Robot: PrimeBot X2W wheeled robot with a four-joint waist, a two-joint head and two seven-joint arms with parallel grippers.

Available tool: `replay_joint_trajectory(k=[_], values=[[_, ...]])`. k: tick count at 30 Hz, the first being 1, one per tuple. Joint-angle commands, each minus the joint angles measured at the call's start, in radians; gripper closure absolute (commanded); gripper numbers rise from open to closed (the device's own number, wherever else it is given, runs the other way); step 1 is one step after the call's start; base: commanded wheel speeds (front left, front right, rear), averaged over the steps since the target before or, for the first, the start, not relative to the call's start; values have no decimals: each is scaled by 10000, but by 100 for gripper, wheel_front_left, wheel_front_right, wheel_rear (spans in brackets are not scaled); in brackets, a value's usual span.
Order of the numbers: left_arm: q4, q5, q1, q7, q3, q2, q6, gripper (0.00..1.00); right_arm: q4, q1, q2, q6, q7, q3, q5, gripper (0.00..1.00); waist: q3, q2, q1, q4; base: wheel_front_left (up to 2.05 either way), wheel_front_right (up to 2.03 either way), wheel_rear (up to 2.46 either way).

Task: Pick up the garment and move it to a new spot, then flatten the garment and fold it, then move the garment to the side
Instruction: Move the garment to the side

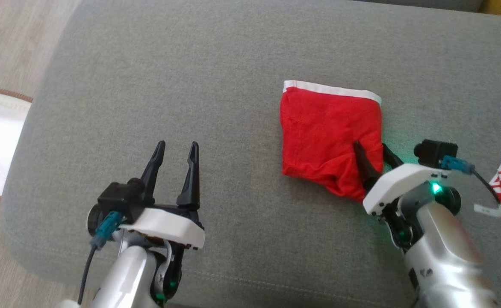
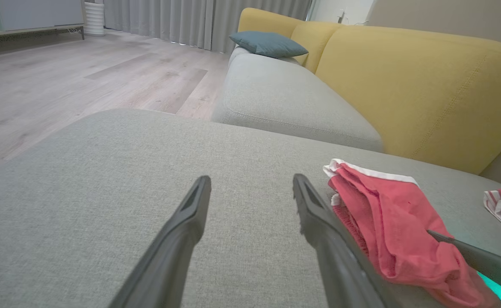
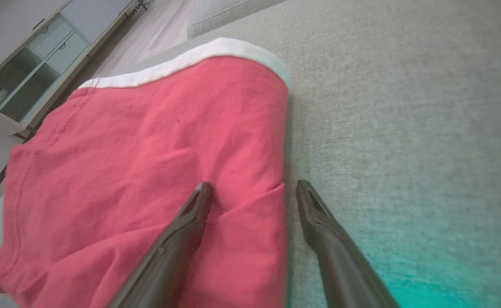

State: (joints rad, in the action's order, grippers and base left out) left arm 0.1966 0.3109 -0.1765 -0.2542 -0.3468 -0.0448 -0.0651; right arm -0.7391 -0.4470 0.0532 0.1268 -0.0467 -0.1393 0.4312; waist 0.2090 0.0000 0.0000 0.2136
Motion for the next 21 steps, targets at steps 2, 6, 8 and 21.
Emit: replay_joint_trajectory(k=[2, 6, 8, 21], values=[[-312, 66, -412, -76, 309, -54, -43, 0, -180, -383, -30, 39, -90, -361, -42, 0, 73, 0, 0, 60, 0, 0, 0], [-334, 33, -428, -76, 401, -54, -82, 0, -432, -607, -30, 39, 182, -802, -309, 100, 93, 0, 0, -46, 0, 0, 0], [-345, -21, -415, -76, 457, -54, -70, 0, -446, -713, -30, 39, 505, -958, -705, 100, 66, 0, 0, -211, 0, 0, 0], [-518, -254, -430, -76, 672, -54, 26, 0, 865, -1097, 979, 39, 997, -1750, -3840, 100, -137, 0, 0, -1852, 0, 0, 0]])
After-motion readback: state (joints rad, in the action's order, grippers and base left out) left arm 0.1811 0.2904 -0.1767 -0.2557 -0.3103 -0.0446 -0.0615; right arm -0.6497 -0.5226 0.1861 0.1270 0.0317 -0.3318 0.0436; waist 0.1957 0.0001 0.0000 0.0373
